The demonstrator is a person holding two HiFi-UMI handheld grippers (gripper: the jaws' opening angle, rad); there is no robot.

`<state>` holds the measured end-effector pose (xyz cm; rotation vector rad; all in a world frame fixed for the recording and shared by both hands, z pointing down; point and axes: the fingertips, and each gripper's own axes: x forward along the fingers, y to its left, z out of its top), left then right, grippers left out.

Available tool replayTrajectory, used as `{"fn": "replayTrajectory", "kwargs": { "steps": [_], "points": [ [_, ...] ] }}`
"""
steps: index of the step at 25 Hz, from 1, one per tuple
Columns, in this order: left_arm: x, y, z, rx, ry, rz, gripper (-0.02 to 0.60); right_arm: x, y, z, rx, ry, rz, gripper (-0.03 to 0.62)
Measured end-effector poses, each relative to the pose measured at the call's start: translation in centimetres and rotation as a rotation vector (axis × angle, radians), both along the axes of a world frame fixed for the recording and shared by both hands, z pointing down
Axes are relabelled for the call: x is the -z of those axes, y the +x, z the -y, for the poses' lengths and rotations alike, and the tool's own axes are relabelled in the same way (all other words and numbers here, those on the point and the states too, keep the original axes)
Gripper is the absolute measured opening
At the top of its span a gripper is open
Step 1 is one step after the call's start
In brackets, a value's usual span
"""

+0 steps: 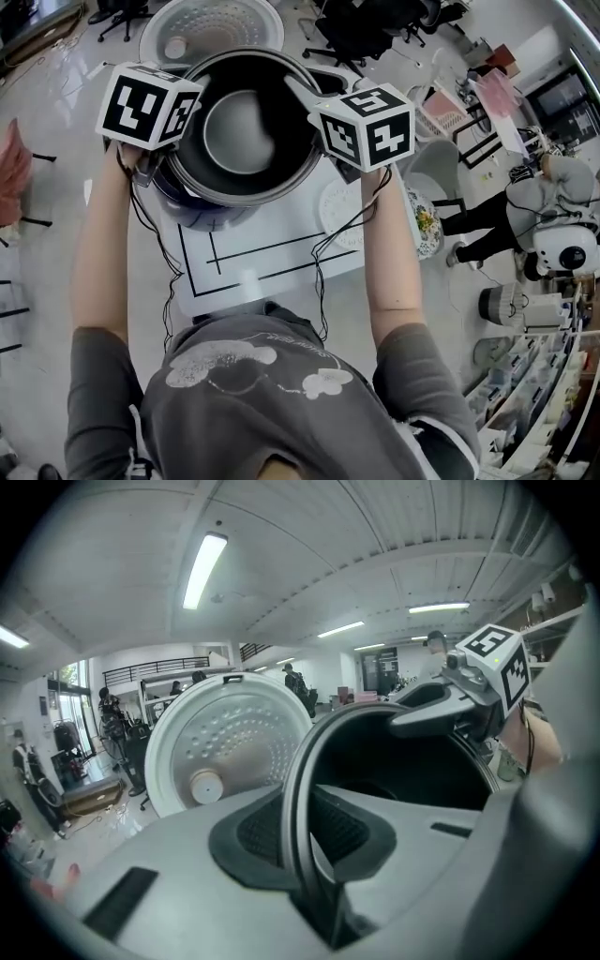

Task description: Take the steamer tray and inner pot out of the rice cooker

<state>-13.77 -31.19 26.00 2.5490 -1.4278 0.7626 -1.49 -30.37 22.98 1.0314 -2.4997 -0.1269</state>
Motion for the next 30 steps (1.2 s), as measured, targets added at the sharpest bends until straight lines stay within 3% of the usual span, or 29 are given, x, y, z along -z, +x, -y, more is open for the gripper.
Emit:
{"fn": "replayTrajectory", "kwargs": {
  "steps": [7, 14, 21, 30],
  "points": [
    [2.5, 8.3, -1.0, -0.034, 0.041, 0.014, 0.061, 1.6, 8.1, -1.4, -0.02, 0.024, 0.043, 0.084],
    [-1.4, 18.3, -0.6, -0.033, -0.012, 0.016, 0.061, -1.9, 18.0, -0.9, -0.001, -0.041, 0.075, 0.081],
    [-5.4, 22.9, 0.3, 0.057, -0.09, 0.031, 0.061, -6.2, 22.8, 1.3, 0.088, -0.09, 0.08, 0.083],
    [-9.9, 24.3, 2.4, 0.131, -0.196, 0.032, 0.061, -10.7, 24.2, 4.2, 0.119, -0.149, 0.039, 0.083]
  ]
}}
